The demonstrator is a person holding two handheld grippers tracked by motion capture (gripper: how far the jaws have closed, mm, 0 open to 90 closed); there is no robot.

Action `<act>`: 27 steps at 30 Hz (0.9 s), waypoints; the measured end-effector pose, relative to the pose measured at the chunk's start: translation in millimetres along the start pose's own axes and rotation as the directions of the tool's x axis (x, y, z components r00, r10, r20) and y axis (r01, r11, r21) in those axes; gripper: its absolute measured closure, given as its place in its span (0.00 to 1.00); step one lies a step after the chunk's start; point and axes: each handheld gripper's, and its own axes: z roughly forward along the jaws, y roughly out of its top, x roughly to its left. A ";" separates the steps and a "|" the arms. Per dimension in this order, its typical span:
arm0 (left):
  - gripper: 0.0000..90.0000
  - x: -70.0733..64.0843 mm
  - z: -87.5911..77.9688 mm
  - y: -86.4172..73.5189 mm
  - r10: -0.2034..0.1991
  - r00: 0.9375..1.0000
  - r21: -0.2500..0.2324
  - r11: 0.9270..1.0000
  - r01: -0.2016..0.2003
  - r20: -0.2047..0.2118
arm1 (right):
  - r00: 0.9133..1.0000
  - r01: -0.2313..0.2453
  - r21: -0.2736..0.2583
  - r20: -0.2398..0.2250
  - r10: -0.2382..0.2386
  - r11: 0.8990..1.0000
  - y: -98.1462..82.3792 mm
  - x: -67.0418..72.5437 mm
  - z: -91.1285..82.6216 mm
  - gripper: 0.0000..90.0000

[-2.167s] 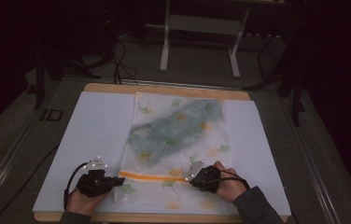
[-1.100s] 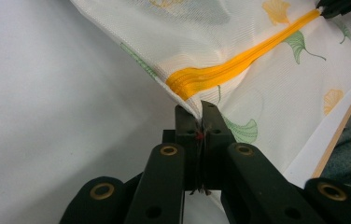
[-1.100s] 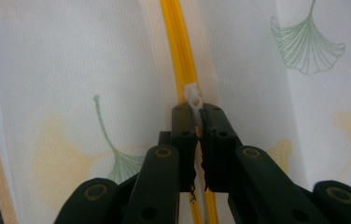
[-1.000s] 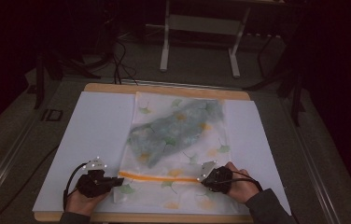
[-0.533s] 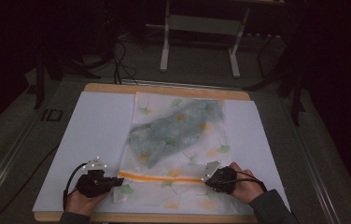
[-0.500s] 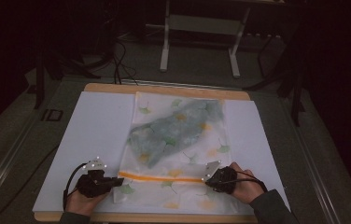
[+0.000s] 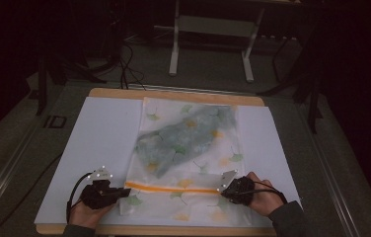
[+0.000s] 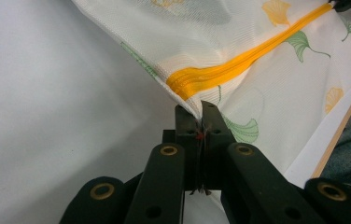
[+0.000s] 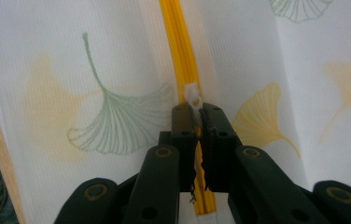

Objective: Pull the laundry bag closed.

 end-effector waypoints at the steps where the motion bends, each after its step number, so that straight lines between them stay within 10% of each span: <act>1: 0.98 0.0 -0.1 0.0 0.000 1.000 0.000 1.000 0.000 0.001 | 1.000 -0.001 -0.001 0.002 0.001 1.000 -0.9 -0.4 -0.4 0.94; 27: 0.98 0.4 -1.3 -2.1 -0.003 1.000 0.007 1.000 0.003 0.006 | 0.997 -0.074 0.030 -0.016 0.074 0.997 -42.9 -14.1 -16.0 0.94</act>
